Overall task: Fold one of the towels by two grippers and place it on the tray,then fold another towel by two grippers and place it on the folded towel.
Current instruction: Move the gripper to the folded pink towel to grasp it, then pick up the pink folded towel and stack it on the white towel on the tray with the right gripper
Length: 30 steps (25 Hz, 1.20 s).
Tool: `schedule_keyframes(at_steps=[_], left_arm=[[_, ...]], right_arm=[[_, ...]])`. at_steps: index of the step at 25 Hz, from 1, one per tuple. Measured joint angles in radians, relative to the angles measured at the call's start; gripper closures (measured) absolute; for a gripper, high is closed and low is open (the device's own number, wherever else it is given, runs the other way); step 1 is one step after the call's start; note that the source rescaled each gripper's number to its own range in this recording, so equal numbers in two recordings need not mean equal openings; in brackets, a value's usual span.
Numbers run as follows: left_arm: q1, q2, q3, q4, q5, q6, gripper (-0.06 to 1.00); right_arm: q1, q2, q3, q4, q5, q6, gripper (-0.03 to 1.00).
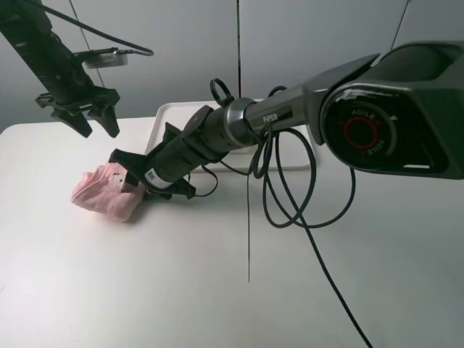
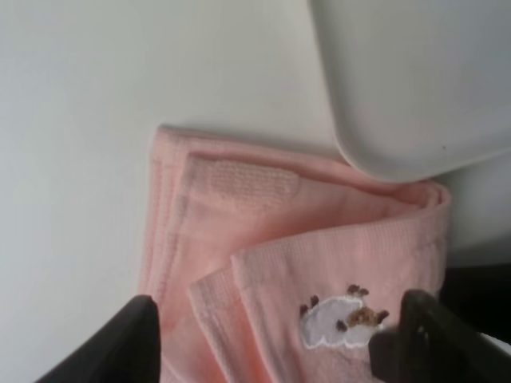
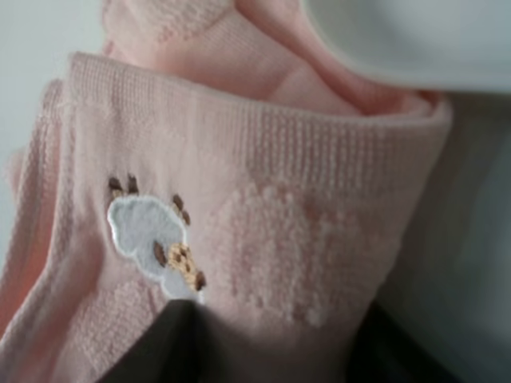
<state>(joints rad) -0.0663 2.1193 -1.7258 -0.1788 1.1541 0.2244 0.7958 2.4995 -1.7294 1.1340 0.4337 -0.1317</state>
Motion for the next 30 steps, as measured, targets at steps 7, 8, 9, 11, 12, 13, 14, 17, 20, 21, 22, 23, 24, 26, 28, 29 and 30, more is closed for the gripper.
schedule_keyframes(at_steps=[7, 8, 9, 11, 12, 13, 14, 17, 20, 21, 22, 23, 24, 26, 28, 29, 30], left_arm=[[0.0, 0.0, 0.0, 0.0, 0.0, 0.002, 0.15], [-0.002, 0.0, 0.0, 0.0, 0.0, 0.002, 0.15], [-0.002, 0.0, 0.0, 0.0, 0.0, 0.002, 0.15], [-0.002, 0.0, 0.0, 0.0, 0.0, 0.002, 0.15], [-0.002, 0.0, 0.0, 0.0, 0.0, 0.002, 0.15], [-0.002, 0.0, 0.0, 0.0, 0.0, 0.004, 0.15], [-0.002, 0.0, 0.0, 0.0, 0.0, 0.006, 0.15], [-0.002, 0.0, 0.0, 0.006, 0.004, 0.006, 0.15], [-0.002, 0.0, 0.0, 0.008, 0.007, 0.008, 0.15], [-0.002, 0.0, 0.0, 0.01, 0.008, 0.008, 0.15], [-0.002, 0.0, 0.0, 0.01, 0.011, 0.008, 0.15], [-0.002, 0.0, 0.0, 0.01, 0.016, 0.008, 0.15], [-0.002, 0.0, 0.0, 0.01, 0.017, 0.008, 0.15], [-0.002, 0.0, 0.0, 0.012, 0.019, 0.008, 0.15], [-0.002, 0.0, 0.0, 0.012, 0.023, 0.008, 0.15], [-0.002, 0.0, 0.0, 0.012, 0.023, 0.008, 0.15], [-0.002, 0.0, 0.0, 0.013, 0.025, 0.008, 0.15]], right_arm=[[0.0, 0.007, 0.0, -0.009, 0.003, -0.038, 0.9], [0.0, 0.007, 0.0, -0.009, 0.01, -0.045, 0.9], [0.0, 0.007, 0.0, -0.009, 0.023, -0.051, 0.9], [0.0, 0.007, 0.0, -0.023, 0.058, -0.06, 0.9], [0.0, 0.005, 0.0, -0.034, 0.084, -0.06, 0.9], [0.0, 0.001, 0.0, -0.057, 0.105, -0.062, 0.9], [0.0, -0.007, 0.0, -0.089, 0.132, -0.062, 0.9], [0.0, -0.039, 0.0, -0.209, 0.209, -0.062, 0.9], [0.0, -0.095, 0.0, -0.354, 0.262, -0.062, 0.9], [0.0, -0.119, 0.0, -0.408, 0.275, -0.062, 0.9], [0.0, -0.142, 0.0, -0.452, 0.286, -0.062, 0.9], [0.0, -0.16, 0.0, -0.504, 0.294, -0.062, 0.9], [0.0, -0.178, 0.0, -0.549, 0.299, -0.062, 0.9], [-0.013, -0.202, 0.0, -0.592, 0.308, -0.06, 0.9], [-0.036, -0.216, 0.0, -0.604, 0.319, -0.06, 0.9], [-0.052, -0.219, 0.0, -0.606, 0.326, -0.06, 0.9], [-0.068, -0.218, 0.0, -0.606, 0.336, -0.065, 0.9]])
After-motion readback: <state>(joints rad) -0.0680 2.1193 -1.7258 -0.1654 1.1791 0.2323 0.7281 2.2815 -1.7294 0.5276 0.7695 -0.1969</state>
